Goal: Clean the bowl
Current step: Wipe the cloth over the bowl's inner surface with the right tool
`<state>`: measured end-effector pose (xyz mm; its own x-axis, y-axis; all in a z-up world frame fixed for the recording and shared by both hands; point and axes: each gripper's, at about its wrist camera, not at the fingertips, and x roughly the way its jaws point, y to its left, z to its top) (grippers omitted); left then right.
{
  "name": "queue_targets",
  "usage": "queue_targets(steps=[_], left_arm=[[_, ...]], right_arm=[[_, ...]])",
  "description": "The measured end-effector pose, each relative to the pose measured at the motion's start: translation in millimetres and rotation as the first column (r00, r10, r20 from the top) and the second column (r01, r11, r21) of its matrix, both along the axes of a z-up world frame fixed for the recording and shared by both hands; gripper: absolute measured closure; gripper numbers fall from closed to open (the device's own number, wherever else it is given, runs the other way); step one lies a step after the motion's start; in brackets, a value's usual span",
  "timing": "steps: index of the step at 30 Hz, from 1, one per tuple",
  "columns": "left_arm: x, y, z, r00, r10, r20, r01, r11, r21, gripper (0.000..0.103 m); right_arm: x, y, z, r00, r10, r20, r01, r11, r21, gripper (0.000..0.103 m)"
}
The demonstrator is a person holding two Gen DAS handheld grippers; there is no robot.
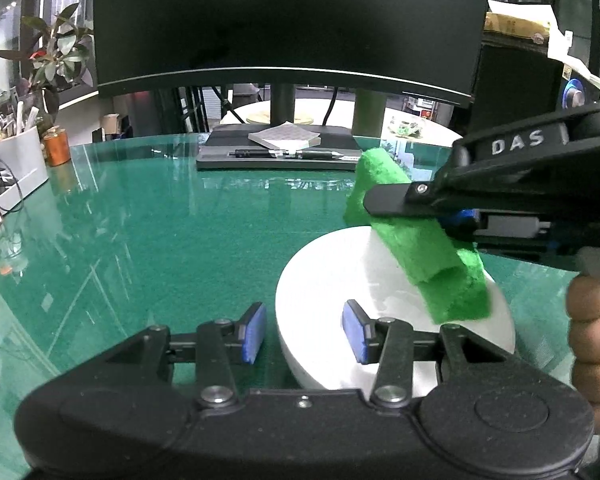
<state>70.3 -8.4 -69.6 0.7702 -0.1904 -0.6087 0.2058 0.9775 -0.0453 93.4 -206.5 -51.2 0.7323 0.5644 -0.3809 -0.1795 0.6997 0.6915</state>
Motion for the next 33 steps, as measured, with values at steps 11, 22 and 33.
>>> queue_targets(steps=[11,22,33], left_arm=[[0,-1,0,1.000,0.009,0.006,-0.009,1.000,0.010,0.059],[1,3,1,1.000,0.026,-0.015,-0.026,1.000,-0.007,0.059],[2,3,1,0.999,0.042,-0.031,-0.043,0.999,-0.022,0.058]], right_arm=[[-35,-29,-11,0.998,-0.056,-0.009,0.056,0.995,0.079,0.096],[-67,-22,-12,0.997,-0.026,0.070,0.025,0.999,0.020,0.093],[-97,-3,2,0.977,0.035,0.209,0.012,0.976,-0.219,0.091]])
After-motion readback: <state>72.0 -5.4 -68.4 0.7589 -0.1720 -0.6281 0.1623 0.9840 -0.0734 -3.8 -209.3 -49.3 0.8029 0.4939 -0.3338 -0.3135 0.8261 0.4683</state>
